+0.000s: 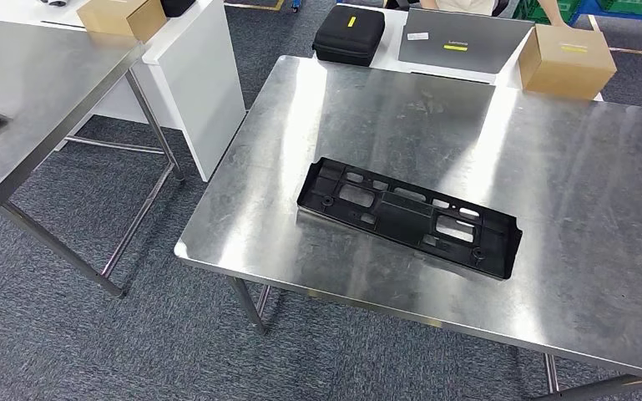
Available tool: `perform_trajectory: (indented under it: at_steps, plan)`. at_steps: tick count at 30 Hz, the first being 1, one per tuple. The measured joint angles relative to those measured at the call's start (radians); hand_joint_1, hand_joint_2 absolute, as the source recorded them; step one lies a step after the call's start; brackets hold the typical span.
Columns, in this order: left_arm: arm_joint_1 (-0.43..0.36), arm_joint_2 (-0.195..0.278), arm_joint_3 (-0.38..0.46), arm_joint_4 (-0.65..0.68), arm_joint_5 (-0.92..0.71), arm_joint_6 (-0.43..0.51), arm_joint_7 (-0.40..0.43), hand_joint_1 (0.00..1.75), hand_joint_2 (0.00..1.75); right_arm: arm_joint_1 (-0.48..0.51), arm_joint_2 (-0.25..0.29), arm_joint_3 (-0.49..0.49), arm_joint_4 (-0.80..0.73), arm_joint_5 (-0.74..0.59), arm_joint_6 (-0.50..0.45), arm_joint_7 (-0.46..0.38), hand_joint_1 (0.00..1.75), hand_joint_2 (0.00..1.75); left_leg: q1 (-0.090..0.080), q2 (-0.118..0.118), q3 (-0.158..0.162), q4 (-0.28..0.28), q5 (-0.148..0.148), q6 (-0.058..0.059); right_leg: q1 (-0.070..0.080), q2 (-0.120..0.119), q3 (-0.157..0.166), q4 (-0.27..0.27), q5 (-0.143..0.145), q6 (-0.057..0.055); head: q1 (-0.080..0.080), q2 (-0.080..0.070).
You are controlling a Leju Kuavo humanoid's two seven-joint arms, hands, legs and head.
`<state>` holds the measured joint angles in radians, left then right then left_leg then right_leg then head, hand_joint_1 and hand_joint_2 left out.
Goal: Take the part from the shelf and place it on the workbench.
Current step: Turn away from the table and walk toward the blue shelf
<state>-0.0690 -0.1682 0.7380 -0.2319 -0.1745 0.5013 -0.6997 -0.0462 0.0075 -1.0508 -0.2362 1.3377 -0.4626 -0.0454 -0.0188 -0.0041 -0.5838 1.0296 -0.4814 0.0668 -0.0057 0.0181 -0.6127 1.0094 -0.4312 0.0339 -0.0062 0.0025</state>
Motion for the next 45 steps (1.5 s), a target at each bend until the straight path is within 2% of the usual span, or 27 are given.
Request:
perform_trajectory:
  at_steps: [8, 14, 22, 31, 35, 36, 37, 39, 40, 41, 42, 43, 45]
  plan:
    - [0.001, 0.017, -0.037, 0.004, -0.053, -0.003, 0.019, 0.00, 0.00, -0.006, 0.056, 0.000, 0.007, -0.022, 0.019, 0.008, 0.00, 1.75, 0.000, 0.000, 0.000, 0.000, 0.000, 0.000, 0.000, 0.000, 0.000, 0.000, 0.000, 0.000, 0.000, 0.000]
    - [0.003, 0.027, -0.082, 0.014, -0.120, -0.008, 0.124, 0.00, 0.00, -0.009, 0.081, 0.000, 0.009, -0.009, 0.026, 0.018, 0.00, 1.75, 0.000, 0.000, 0.000, 0.000, -0.001, -0.001, 0.000, 0.000, 0.000, 0.000, 0.000, 0.000, 0.000, 0.000]
    - [0.005, 0.035, -0.118, 0.018, -0.137, -0.018, 0.149, 0.00, 0.00, -0.011, 0.094, 0.000, 0.010, -0.011, 0.026, 0.021, 0.00, 1.75, 0.000, 0.000, 0.000, 0.000, -0.001, -0.001, 0.000, 0.000, 0.000, 0.000, 0.000, 0.000, 0.000, 0.000]
    - [0.010, 0.050, -0.157, 0.020, -0.181, -0.079, 0.228, 0.00, 0.00, -0.011, 0.094, -0.001, 0.010, -0.022, 0.029, 0.041, 0.00, 1.75, 0.000, 0.000, 0.000, 0.000, -0.001, -0.001, 0.000, 0.000, 0.000, 0.000, 0.000, 0.000, 0.000, 0.000]
    - [0.011, 0.058, -0.169, 0.022, -0.192, -0.105, 0.255, 0.00, 0.00, -0.010, 0.099, -0.002, 0.012, -0.019, 0.031, 0.064, 0.00, 1.75, 0.000, 0.003, 0.007, -0.011, 0.013, 0.014, -0.011, 0.000, 0.008, -0.009, 0.008, 0.012, -0.002, 0.000]
    - [0.011, 0.059, -0.172, 0.022, -0.194, -0.106, 0.258, 0.00, 0.00, -0.010, 0.100, -0.002, 0.012, -0.019, 0.031, 0.067, 0.00, 1.75, 0.004, 0.005, 0.012, -0.026, 0.023, 0.019, -0.007, -0.002, 0.004, 0.000, -0.001, 0.011, -0.001, 0.000]
    - [0.012, 0.059, -0.173, 0.023, -0.195, -0.107, 0.260, 0.00, 0.00, -0.010, 0.101, -0.002, 0.012, -0.018, 0.031, 0.069, 0.00, 1.75, 0.007, 0.008, 0.017, -0.041, 0.033, 0.022, -0.005, -0.003, -0.007, 0.027, -0.023, 0.006, 0.000, 0.000]
    - [0.013, 0.060, -0.176, 0.023, -0.195, -0.109, 0.262, 0.00, 0.00, -0.011, 0.103, -0.003, 0.013, -0.018, 0.031, 0.072, 0.00, 1.75, 0.010, 0.014, 0.016, -0.055, 0.045, 0.026, -0.006, -0.006, -0.049, 0.138, -0.094, -0.006, 0.004, 0.000]
    - [0.013, 0.062, -0.176, 0.023, -0.195, -0.109, 0.263, 0.00, 0.00, -0.010, 0.104, -0.003, 0.014, -0.018, 0.031, 0.072, 0.00, 1.75, 0.010, 0.016, 0.012, -0.054, 0.048, 0.025, -0.009, -0.006, -0.070, 0.202, -0.126, -0.007, 0.004, 0.000]
    - [0.014, 0.063, -0.176, 0.024, -0.195, -0.110, 0.263, 0.00, 0.00, -0.010, 0.105, -0.003, 0.014, -0.018, 0.031, 0.072, 0.00, 1.75, 0.010, 0.018, 0.007, -0.053, 0.050, 0.022, -0.012, -0.007, -0.080, 0.247, -0.146, -0.004, 0.005, 0.000]
    - [0.015, 0.063, -0.176, 0.024, -0.195, -0.110, 0.263, 0.00, 0.00, -0.009, 0.105, -0.003, 0.014, -0.018, 0.031, 0.071, 0.00, 1.75, 0.011, 0.020, 0.001, -0.052, 0.053, 0.017, -0.015, -0.007, -0.072, 0.257, -0.152, 0.004, 0.005, 0.000]
    - [0.015, 0.064, -0.176, 0.024, -0.195, -0.110, 0.263, 0.00, 0.00, -0.009, 0.104, -0.003, 0.014, -0.018, 0.031, 0.069, 0.00, 1.75, 0.014, 0.021, -0.004, -0.049, 0.056, 0.013, -0.020, -0.009, -0.042, 0.224, -0.143, 0.016, 0.005, 0.000]
    - [0.015, 0.065, -0.176, 0.024, -0.195, -0.111, 0.262, 0.00, 0.00, -0.012, 0.103, -0.003, 0.014, -0.017, 0.031, 0.060, 0.00, 1.75, 0.021, 0.023, -0.017, -0.037, 0.059, 0.000, -0.030, -0.018, 0.058, 0.081, -0.112, 0.039, 0.005, 0.000]
